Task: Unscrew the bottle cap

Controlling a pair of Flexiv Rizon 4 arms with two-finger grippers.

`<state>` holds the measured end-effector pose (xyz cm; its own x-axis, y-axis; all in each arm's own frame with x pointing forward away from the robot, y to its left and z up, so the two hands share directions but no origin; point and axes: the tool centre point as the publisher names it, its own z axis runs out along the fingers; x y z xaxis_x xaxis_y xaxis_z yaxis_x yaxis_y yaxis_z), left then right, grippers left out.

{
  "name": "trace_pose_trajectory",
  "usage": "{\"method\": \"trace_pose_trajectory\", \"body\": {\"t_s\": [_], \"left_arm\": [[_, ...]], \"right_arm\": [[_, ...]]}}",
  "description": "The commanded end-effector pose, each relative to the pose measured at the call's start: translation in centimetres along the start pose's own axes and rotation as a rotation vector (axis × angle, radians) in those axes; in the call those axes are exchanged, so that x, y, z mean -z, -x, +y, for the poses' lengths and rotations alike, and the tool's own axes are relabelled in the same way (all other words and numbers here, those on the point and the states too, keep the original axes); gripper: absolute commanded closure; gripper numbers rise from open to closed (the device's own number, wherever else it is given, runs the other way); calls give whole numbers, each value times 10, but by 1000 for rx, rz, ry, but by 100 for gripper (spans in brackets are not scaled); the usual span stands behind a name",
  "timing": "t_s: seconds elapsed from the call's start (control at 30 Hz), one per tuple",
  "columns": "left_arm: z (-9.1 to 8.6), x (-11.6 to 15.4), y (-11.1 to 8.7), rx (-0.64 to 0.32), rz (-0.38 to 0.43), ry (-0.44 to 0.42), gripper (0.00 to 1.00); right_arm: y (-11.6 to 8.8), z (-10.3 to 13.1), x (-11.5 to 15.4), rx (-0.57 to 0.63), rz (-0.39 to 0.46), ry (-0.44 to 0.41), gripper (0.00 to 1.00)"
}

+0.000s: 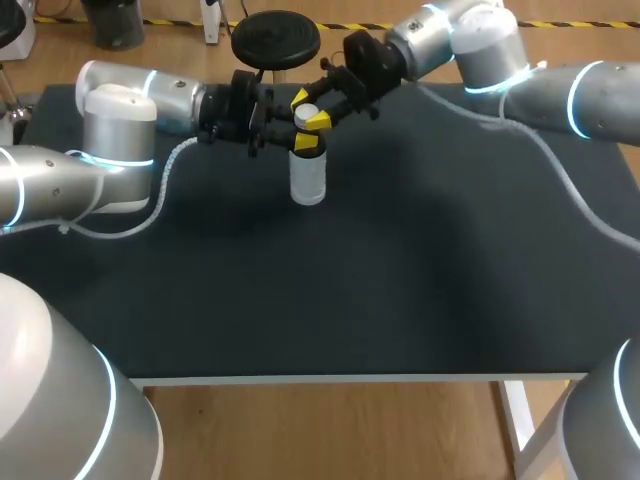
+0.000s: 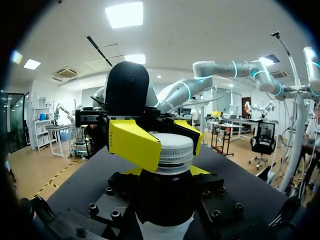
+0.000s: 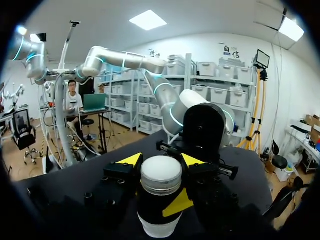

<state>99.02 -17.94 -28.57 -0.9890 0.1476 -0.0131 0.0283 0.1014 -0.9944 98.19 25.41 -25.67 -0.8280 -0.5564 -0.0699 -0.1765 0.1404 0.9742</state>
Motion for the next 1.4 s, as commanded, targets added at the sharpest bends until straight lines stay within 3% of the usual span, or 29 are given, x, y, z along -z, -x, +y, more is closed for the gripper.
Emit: {"method": "trace_pose_trajectory", "body": {"t_s": [0.03,0.57,1.0,1.03,1.07,1.4], "left_arm": [[-2,-1,1,1,4,-1,100],[-2,-1,1,1,4,-1,100],[-2,-1,1,1,4,-1,100],[-2,-1,1,1,4,-1,100],[-2,-1,1,1,4,-1,100],[-2,-1,1,1,4,-1,100]], "right_arm": [[6,-3,2,18,452,-12,100],[7,3,-6,42,699,-35,100],[4,3,-11,76,813,-46,100],[4,3,-11,72,805,-50,62],[4,3,-11,68,796,-47,0],[-1,10,0,9,616,-11,0]]}}
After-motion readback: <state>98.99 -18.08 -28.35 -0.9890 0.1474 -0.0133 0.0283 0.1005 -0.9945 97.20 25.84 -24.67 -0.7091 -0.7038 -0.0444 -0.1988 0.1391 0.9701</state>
